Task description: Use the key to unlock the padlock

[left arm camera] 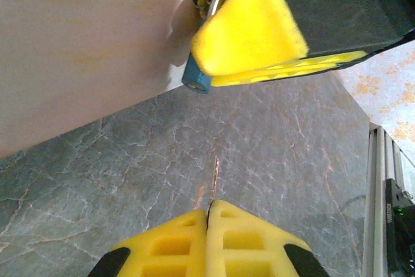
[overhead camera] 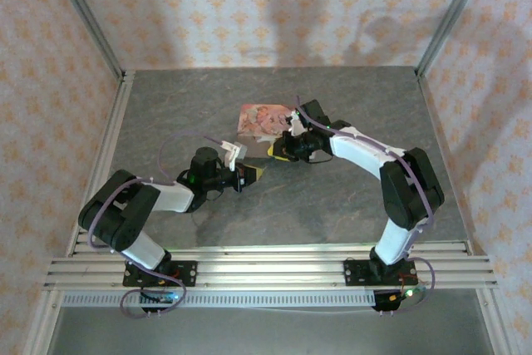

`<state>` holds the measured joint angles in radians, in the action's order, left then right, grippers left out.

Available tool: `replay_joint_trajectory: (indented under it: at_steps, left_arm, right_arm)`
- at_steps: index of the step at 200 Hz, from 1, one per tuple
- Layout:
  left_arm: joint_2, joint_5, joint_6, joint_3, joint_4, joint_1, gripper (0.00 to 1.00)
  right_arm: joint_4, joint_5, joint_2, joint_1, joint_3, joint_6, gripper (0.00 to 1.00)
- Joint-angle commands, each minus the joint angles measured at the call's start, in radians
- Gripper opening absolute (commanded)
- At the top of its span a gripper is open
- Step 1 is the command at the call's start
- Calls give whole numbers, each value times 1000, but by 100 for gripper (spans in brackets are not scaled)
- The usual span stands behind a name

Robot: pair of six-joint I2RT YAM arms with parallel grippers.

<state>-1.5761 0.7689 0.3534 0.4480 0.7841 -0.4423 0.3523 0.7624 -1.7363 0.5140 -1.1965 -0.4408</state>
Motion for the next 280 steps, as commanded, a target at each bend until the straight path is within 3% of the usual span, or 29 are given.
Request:
replay_joint_trajectory:
  at_steps: [1, 162, 280]
  left_arm:
    - [-16, -35, -11, 15, 80, 11, 0]
    - [-91, -66, 8, 43, 218, 10, 0]
    - [-92, -80, 8, 52, 231, 1, 0]
  right_arm:
    - [12, 46, 18, -5, -42, -31, 0]
    - [-7, 81, 7, -10, -45, -73, 0]
    - [-40, 103, 4, -13, -35, -110, 0]
